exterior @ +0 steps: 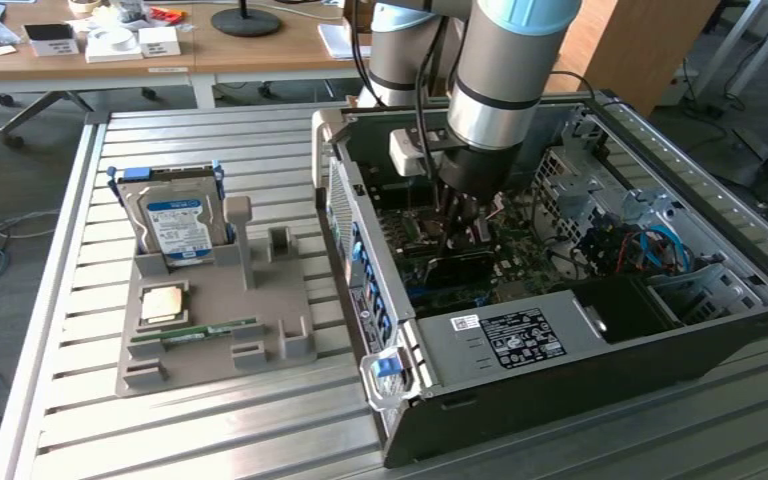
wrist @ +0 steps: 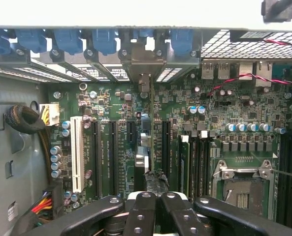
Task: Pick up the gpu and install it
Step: 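Press down on the gpu until it lock into place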
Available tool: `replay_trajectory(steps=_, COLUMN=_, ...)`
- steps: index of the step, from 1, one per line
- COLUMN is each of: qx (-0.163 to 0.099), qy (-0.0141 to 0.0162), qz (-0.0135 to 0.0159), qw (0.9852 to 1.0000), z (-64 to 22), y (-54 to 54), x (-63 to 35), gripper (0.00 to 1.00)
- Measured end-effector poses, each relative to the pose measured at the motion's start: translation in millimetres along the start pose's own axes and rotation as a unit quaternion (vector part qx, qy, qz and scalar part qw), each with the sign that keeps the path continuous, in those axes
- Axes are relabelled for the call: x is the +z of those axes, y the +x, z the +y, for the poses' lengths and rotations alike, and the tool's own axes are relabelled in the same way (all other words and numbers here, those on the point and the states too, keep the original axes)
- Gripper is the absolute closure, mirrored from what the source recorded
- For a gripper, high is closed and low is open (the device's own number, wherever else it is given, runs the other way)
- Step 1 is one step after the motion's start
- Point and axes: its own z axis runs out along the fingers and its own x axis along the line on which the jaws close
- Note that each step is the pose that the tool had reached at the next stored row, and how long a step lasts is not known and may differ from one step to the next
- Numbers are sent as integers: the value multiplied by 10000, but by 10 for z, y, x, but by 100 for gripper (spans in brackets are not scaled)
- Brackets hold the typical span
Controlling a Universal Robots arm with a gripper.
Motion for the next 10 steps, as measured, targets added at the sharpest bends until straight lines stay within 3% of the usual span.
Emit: replay_trajectory(steps=10, qx=0, qy=0, qz=0, qw=10000, z=2, y=1, x=5, gripper=89)
